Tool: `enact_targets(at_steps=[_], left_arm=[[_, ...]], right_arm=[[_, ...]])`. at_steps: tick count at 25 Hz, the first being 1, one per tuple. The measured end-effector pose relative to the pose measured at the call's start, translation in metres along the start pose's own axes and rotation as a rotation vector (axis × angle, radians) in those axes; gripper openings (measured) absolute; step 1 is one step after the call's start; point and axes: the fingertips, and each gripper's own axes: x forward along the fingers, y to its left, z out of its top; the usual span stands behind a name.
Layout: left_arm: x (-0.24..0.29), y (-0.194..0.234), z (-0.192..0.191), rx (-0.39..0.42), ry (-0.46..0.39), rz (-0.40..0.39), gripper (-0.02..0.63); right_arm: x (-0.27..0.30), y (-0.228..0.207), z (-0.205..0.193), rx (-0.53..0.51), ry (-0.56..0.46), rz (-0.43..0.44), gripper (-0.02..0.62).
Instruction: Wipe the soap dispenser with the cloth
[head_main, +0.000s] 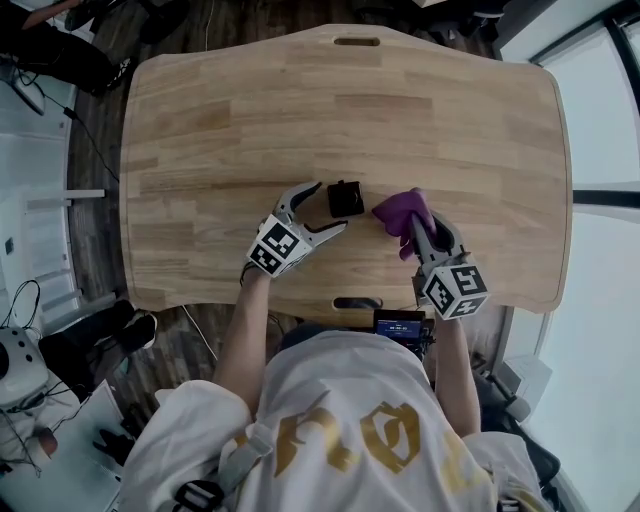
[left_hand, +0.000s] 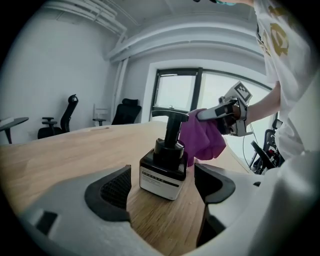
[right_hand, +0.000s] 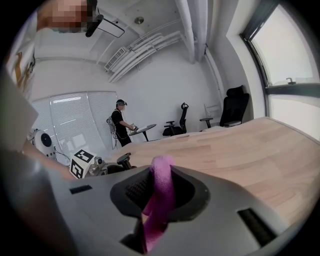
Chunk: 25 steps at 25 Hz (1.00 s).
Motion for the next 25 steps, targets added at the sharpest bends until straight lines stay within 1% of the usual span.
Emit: enact_targets(at_steps=[3,6,12,19,25], left_arm=[[0.004,-0.004,0.0,0.025,-0.007,-0.023,0.38],[0.007,-0.002,0.002,0.043,-0.001,-0.032,0.381],[0.019,-0.004,-0.002,0.134,0.038,-0.064,0.382],[0.033,-0.004,-0.01,0.179,0.086,-0.088,0.382],[0.04,-0.007,-0.011,0.216,0.088,-0.118,0.382]], right_arm=[[-0.001,-0.002,-0.002,0.004,0.003,-0.009,0.054],[0.0,-0.003,-0.002,0.006,0.007,-0.013,0.054],[0.004,-0.006,-0.005,0.015,0.018,-0.016,0.054],[0.008,-0.012,-0.004,0.018,0.025,-0.019,0.054],[0.01,-0.016,-0.004,0.021,0.028,-0.025,0.054]])
